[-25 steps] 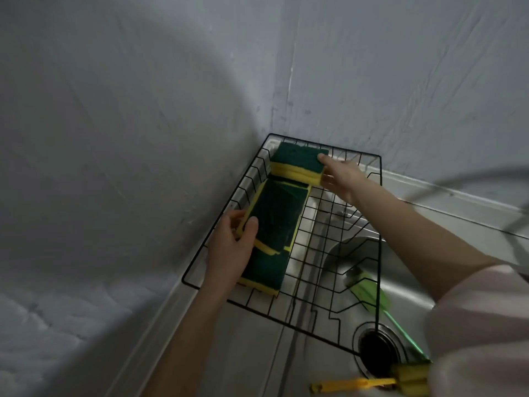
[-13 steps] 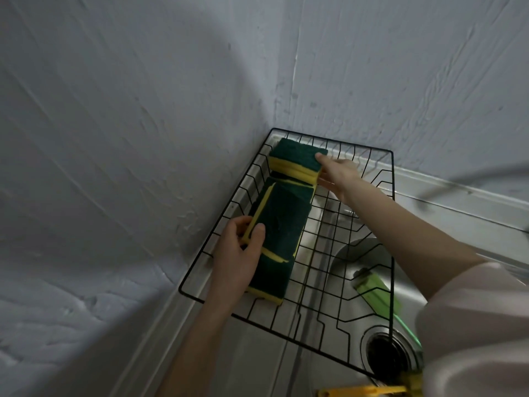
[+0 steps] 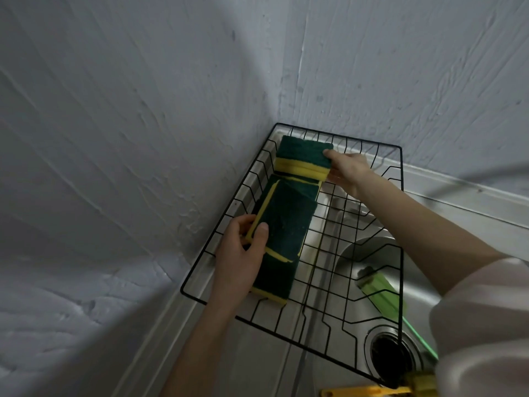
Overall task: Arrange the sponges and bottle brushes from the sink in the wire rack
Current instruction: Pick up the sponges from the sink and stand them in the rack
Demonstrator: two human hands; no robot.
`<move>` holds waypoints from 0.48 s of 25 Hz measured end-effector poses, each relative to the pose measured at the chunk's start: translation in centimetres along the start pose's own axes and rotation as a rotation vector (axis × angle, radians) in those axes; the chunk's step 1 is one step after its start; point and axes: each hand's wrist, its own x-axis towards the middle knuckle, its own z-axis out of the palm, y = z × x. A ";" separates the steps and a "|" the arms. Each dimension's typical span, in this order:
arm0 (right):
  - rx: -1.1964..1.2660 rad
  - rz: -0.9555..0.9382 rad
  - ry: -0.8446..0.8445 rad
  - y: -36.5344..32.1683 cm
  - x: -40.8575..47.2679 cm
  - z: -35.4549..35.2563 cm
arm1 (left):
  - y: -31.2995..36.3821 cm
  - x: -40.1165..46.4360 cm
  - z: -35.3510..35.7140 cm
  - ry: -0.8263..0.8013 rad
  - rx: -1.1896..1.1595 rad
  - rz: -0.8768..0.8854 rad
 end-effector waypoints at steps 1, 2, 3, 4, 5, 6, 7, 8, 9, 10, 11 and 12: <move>-0.009 -0.007 0.005 0.2 0.1 0.1 | -0.1 0.1 0.0 0.000 -0.001 -0.002; -0.016 -0.018 0.020 0.4 0.3 0.2 | -0.1 0.1 0.0 0.000 -0.006 -0.004; -0.028 -0.028 0.037 0.7 0.5 0.3 | -0.2 0.2 0.0 0.001 -0.009 -0.007; -0.050 -0.038 0.046 0.8 0.5 0.5 | -0.2 0.2 0.0 0.000 -0.011 -0.008; -0.073 -0.046 0.051 0.9 0.5 0.5 | -0.2 0.3 0.0 0.001 -0.012 -0.010; -0.095 -0.048 0.047 1.0 0.4 0.6 | -0.2 0.3 0.0 0.000 -0.014 -0.011; -0.104 -0.043 0.041 1.0 0.3 0.6 | -0.1 0.2 0.0 -0.001 -0.018 -0.012; -0.105 -0.033 0.042 1.0 0.3 0.6 | -0.1 0.2 0.0 -0.003 -0.023 -0.012; -0.119 -0.023 0.061 1.0 0.2 0.5 | 0.0 0.2 0.0 -0.003 -0.029 -0.011; -0.155 -0.038 0.105 0.8 -0.2 0.4 | 0.0 0.1 0.0 -0.001 -0.034 -0.009; -0.211 -0.097 0.170 0.7 -0.7 0.2 | -0.1 0.1 0.0 0.000 -0.039 -0.005; -0.258 -0.202 0.228 0.4 -1.6 -0.1 | 0.0 0.1 -0.1 -0.003 -0.045 0.001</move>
